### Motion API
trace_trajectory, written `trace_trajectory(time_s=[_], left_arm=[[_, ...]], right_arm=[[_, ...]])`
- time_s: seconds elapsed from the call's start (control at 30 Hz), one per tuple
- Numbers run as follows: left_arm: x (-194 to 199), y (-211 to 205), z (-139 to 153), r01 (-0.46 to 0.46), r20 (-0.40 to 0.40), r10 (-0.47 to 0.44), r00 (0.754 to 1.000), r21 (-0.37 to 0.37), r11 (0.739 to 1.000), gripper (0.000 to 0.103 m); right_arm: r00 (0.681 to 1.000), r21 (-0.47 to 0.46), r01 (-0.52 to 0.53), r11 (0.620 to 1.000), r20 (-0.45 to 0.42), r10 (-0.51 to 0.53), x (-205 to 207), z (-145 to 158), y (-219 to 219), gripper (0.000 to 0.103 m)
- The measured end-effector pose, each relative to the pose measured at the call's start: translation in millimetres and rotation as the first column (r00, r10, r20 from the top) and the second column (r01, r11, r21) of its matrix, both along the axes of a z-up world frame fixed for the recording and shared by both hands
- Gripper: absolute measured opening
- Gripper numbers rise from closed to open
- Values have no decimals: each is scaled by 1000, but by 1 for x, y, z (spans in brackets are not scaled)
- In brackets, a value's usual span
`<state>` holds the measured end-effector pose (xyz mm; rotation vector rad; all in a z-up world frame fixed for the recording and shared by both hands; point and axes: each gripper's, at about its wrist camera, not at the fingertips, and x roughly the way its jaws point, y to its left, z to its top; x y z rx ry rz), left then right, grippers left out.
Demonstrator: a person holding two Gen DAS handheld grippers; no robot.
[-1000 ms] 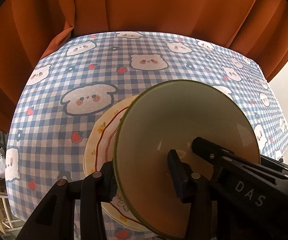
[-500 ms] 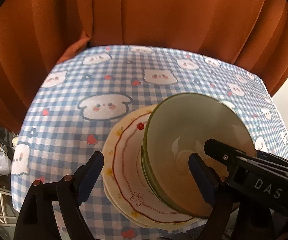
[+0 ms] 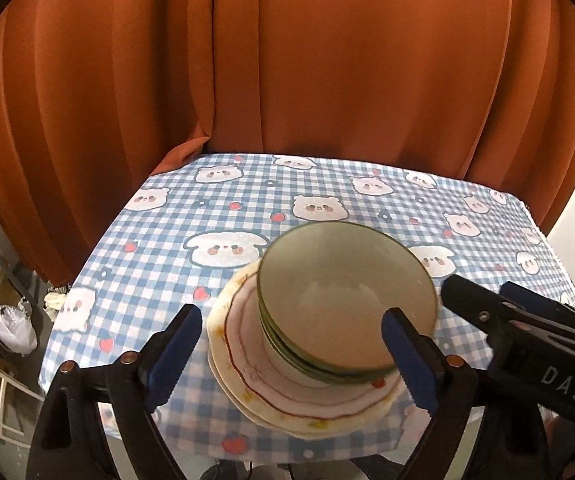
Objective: Organize plates and bowls
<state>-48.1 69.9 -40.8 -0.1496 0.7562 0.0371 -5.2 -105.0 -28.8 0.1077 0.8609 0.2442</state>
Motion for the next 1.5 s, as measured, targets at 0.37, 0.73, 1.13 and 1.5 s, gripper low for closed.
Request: trace_trajectory(time_s=[0.37,0.73,1.13,1.5], left_arm=[[-48,-24,-17,-49,47,48,998,10,999,94],[-78,-55,-15,-4,68,1,998,54,999,95],[-85,-60,-8,-9,98,3,995,54,998,97],[-83,-60,-5,-11,114,5,993,51,999,98]], right_arm=[[995,-84,49,995,90,-42,-52,-11,-56,96],[983,-108,107,988,160,-89,-102,-18,-88,103],[974,-119,114,986,209,-88,-119,-6,-95,103],[969,-132,121,984,229,-89,-119,-2,-95,103]])
